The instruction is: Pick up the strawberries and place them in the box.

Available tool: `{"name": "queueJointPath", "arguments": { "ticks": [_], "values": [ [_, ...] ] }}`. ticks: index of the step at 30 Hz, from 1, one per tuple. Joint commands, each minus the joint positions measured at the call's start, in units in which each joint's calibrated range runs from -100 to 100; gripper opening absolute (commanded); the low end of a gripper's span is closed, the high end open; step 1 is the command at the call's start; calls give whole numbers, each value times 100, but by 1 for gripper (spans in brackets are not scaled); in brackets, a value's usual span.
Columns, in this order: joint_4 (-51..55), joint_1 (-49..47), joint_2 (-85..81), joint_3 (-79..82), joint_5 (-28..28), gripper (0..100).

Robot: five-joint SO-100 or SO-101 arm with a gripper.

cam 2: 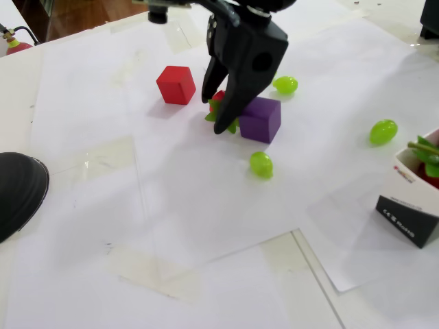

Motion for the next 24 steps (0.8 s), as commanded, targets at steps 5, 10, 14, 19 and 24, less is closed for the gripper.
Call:
{"name": "queueJointPath", "arguments": {
  "ticks": [5, 10, 14, 19, 24],
  "values": [
    [-456, 18, -137, 360, -107, 27],
    [-456, 69, -206, 433, -78, 25],
    [-448, 77, -223, 442, -44, 23],
    [-456, 77, -292, 424, 73, 16],
    [-391, 62, -386, 288, 186, 13]
  ]
}}
